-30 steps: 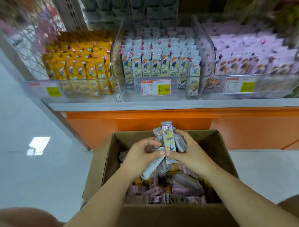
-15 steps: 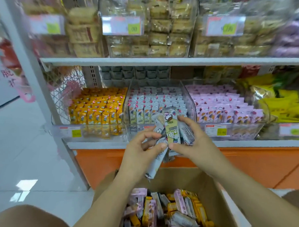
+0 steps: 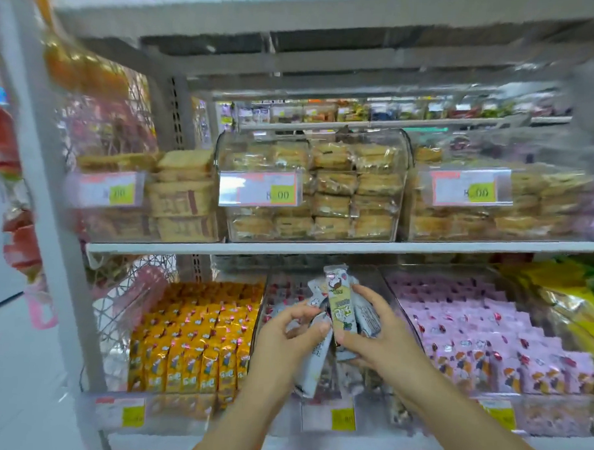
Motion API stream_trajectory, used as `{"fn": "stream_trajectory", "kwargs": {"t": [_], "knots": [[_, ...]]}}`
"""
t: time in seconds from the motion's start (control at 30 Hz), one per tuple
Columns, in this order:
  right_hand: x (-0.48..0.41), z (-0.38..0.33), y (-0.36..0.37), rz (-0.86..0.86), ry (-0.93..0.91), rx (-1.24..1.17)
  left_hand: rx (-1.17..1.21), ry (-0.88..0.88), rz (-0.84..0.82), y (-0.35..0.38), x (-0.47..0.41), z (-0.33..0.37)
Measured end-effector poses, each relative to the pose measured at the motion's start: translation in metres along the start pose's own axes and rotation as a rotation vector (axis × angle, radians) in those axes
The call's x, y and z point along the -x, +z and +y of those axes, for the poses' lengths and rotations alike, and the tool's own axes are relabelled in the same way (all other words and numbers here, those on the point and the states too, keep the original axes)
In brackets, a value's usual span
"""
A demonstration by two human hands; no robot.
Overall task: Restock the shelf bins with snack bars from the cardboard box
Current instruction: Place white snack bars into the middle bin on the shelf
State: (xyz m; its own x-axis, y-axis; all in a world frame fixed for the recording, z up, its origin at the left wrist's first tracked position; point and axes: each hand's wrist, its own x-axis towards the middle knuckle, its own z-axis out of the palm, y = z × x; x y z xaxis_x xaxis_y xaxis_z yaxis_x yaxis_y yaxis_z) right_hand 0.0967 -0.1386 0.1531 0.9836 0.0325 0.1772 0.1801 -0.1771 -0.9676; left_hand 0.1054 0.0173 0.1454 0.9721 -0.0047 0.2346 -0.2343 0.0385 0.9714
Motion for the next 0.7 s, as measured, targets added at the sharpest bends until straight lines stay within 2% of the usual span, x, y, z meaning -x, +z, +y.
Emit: {"fn": "stream_trajectory", "kwargs": {"t": [0.1, 0.2, 0.47, 0.7], "knots": [[-0.028, 0.004, 0.006, -0.010, 0.022, -0.001, 0.042, -0.042, 0.047, -0.001, -0.025, -0.011], [-0.057, 0.009, 0.010, -0.013, 0.024, 0.045, 0.038, -0.014, 0.056, -0.004, -0.049, -0.019], [-0.101, 0.029, 0.005, 0.046, 0.018, 0.146, -0.112, 0.031, 0.077, 0.001, -0.107, -0.040], [-0.115, 0.049, 0.004, 0.210, -0.014, 0.266, -0.195, 0.070, 0.141, 0.016, -0.118, -0.057]]}}
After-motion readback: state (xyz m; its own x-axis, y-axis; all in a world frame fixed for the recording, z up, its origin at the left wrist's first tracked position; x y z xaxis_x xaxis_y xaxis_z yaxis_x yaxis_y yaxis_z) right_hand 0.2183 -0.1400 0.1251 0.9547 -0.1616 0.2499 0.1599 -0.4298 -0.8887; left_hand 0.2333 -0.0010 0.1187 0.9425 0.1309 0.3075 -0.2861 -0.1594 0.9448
